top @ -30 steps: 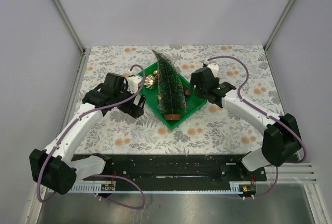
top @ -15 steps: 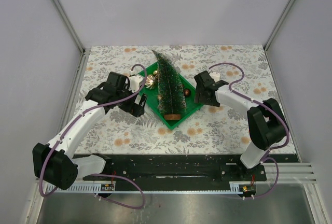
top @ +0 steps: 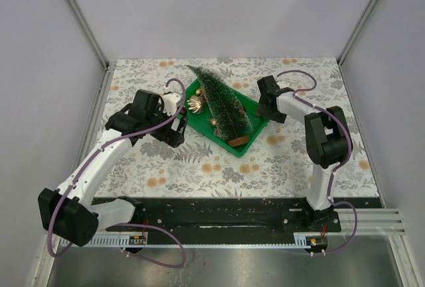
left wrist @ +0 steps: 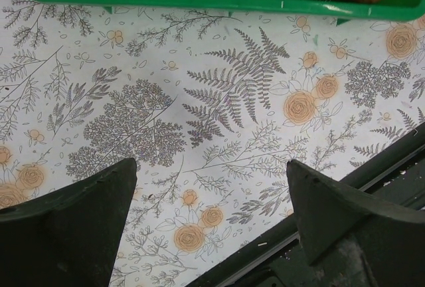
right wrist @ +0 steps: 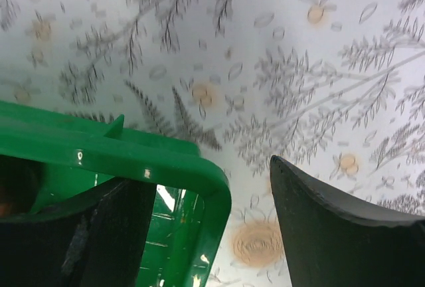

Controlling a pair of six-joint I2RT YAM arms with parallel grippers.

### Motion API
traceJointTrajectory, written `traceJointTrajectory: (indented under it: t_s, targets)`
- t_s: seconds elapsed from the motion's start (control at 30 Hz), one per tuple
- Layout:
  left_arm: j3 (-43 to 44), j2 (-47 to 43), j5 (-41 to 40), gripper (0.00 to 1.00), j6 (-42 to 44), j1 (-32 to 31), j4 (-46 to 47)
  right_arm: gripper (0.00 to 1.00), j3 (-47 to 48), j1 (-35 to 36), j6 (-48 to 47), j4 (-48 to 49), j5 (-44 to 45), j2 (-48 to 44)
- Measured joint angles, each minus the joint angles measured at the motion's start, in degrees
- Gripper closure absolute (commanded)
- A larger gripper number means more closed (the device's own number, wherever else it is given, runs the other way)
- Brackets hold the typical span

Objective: Decorate the small christmas tree

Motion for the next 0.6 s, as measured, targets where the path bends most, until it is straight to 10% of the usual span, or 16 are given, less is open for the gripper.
traceJointTrajectory:
  t_s: [0.6]
  targets:
    - [1.3,-2.0,-2.8,0.01,0.8,0.0,-2.2,0.15,7.1,-3.1,-2.1,1.7,-5.0,-4.4]
